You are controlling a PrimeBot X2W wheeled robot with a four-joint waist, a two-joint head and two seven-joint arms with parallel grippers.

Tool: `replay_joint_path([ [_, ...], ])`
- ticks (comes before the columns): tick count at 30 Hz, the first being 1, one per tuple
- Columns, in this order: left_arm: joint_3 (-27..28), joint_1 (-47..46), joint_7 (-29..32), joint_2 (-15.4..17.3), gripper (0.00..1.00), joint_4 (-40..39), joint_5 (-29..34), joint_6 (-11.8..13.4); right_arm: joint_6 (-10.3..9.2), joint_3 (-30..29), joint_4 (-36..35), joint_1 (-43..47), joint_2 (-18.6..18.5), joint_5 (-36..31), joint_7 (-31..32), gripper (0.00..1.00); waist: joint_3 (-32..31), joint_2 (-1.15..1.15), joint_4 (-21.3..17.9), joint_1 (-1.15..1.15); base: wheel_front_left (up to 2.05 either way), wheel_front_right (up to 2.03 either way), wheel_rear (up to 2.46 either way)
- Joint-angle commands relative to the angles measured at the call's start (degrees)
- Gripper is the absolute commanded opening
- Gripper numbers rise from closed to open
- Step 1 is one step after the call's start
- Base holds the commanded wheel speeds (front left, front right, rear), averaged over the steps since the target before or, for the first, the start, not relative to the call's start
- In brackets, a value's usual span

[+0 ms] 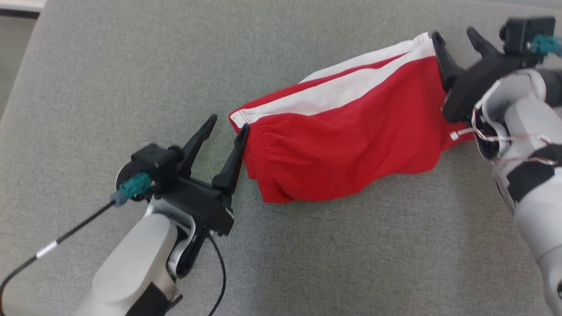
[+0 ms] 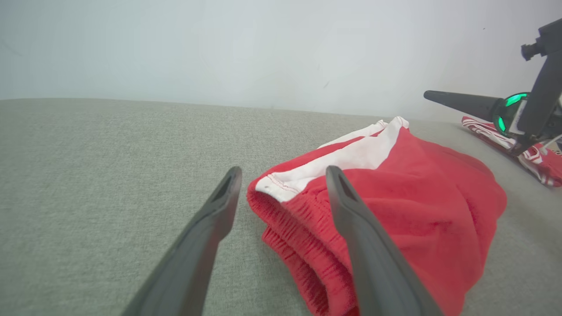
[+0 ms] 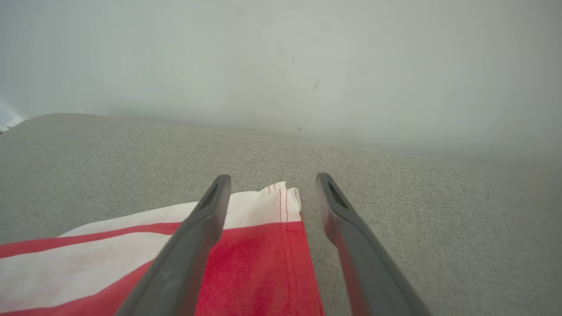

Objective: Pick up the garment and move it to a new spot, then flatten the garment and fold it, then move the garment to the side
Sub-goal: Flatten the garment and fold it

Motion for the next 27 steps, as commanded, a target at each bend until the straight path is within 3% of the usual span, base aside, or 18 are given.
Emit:
replay_joint_path([
  [1,0.7,1.7,-0.2,-0.1,1.00,-0.6,0.8,0.1,-0.16,0.5,-0.4,1.6,-0.9,1.0,-0.5,1.00,-1.8,-0.01,-0.1,0.00,0.00,0.00,0.00],
  [12,18.2,15.4,-0.2,-1.9,1.00,-14.4,12.3,5.9,-0.16,4.0,-1.4,9.8,-4.6,6.5,0.7,1.00,-4.1,-0.01,0.3,0.00,0.00,0.00,0.00],
  [19,26.1,23.1,-0.2,-5.0,1.00,-18.6,17.2,4.4,-0.16,4.5,0.3,11.7,-3.9,8.0,1.1,1.00,-4.2,-0.01,0.7,0.00,0.00,0.00,0.00],
  [25,29.4,26.1,-0.2,-7.5,1.00,-19.4,19.9,2.5,-0.16,4.2,4.4,12.0,-2.5,8.7,4.2,0.97,-4.4,-0.01,1.6,0.00,0.00,0.00,0.00],
  [26,29.8,26.3,-0.2,-7.7,1.00,-19.4,20.3,2.2,-0.15,4.4,4.7,12.0,-2.0,8.8,4.8,0.62,-4.4,-0.01,1.7,0.00,0.00,0.00,0.00],
  [27,30.1,26.5,-0.2,-8.0,1.00,-19.5,20.8,2.0,-0.15,4.4,4.7,12.0,-1.8,8.9,5.0,0.10,-4.5,-0.01,1.7,0.00,0.00,0.00,0.00],
])
